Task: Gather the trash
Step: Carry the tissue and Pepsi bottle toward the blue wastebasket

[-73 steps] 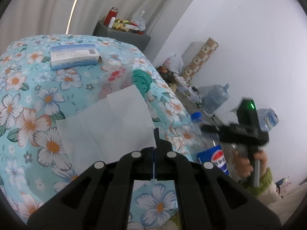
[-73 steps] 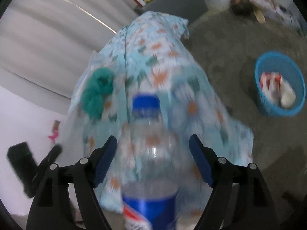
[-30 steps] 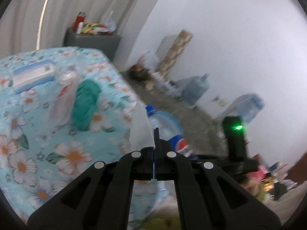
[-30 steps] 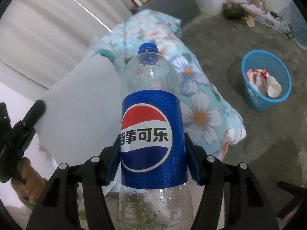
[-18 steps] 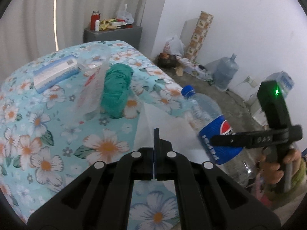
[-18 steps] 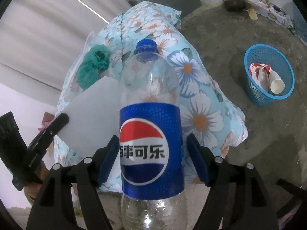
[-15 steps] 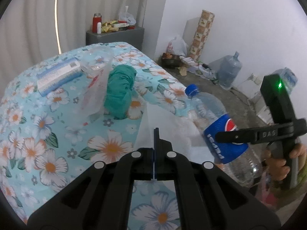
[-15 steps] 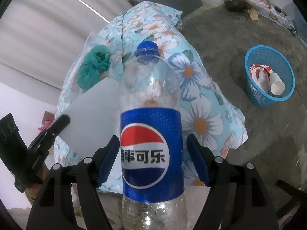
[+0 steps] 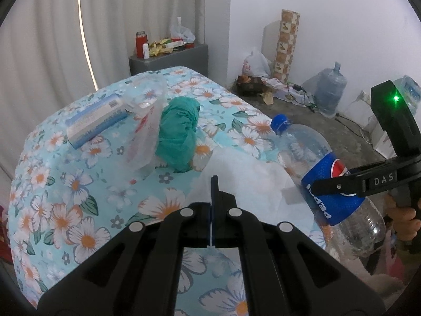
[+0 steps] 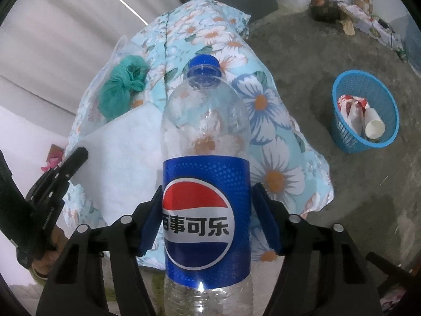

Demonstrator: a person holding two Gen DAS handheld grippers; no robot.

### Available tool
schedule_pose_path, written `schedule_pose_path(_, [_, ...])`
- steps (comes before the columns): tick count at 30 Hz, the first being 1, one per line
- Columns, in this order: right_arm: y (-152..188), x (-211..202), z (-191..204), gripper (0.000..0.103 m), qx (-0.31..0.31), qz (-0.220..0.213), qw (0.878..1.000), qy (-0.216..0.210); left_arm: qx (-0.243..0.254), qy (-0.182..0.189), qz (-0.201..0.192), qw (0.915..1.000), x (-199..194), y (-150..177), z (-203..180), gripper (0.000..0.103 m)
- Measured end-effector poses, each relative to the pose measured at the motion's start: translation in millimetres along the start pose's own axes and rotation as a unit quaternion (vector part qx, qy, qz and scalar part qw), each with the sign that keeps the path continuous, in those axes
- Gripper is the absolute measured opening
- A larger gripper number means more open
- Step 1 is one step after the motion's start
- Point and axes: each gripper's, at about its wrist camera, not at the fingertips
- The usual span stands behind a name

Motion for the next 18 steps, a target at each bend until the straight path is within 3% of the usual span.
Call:
schedule_pose_path(11, [2.8, -24.6, -7.4, 0.057, 0.030, -0.045, 0.998, -0.027, 0.007, 0.001, -0.042, 0.9991, -20.1, -10.8, -5.4, 0.000])
schedule_pose_path(18, [1.2, -66.7, -33.5, 0.057, 0.067, -0.104, 0.992, -0.036, 0.018, 0.053, -0.086, 0.9947, -38.1, -49.1, -20.6, 0.000])
Point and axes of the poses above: each gripper's, at about its wrist camera, not at the fingertips, and x roughly the way its jaws point, z to its left, y to its underside
